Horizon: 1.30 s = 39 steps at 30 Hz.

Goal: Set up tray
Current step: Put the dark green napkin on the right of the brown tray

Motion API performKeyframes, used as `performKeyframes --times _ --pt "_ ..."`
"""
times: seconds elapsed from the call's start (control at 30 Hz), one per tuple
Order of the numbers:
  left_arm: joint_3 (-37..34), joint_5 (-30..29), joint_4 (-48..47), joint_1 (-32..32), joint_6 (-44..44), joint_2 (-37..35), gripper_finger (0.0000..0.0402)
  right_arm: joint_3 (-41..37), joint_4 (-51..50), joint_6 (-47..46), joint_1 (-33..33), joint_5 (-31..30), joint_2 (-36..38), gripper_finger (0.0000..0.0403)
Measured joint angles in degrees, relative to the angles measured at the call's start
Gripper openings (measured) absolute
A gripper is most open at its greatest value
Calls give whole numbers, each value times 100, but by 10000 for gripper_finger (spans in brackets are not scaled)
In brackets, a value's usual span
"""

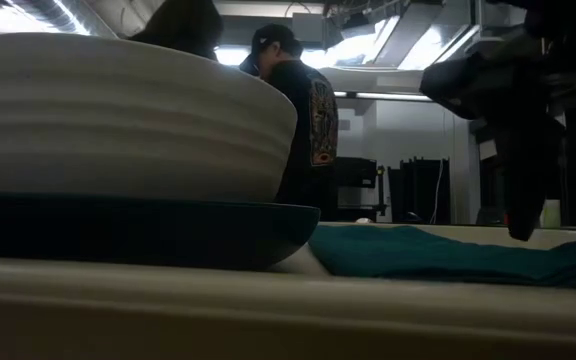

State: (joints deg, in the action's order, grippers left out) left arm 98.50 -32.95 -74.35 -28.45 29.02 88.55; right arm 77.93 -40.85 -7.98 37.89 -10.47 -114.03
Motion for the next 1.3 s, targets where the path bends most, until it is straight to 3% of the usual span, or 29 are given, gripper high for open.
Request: performKeyframes --times 0.47,0.67,0.87,1.17,1.3 --pt "0 0 0 -2 24 0 169 2 57 -18 0 69 -211 234" --pt "0 0 35 -2 42 0 169 9 38 -91 -11 -192 -242 221" --pt "0 0 196 -2 35 0 169 4 36 -95 -28 -316 -255 164" --pt "0 68 432 -2 28 0 169 108 -185 -166 -35 -290 -268 20" --pt "0 104 433 -2 33 0 169 297 -395 -242 -31 -393 -277 20"
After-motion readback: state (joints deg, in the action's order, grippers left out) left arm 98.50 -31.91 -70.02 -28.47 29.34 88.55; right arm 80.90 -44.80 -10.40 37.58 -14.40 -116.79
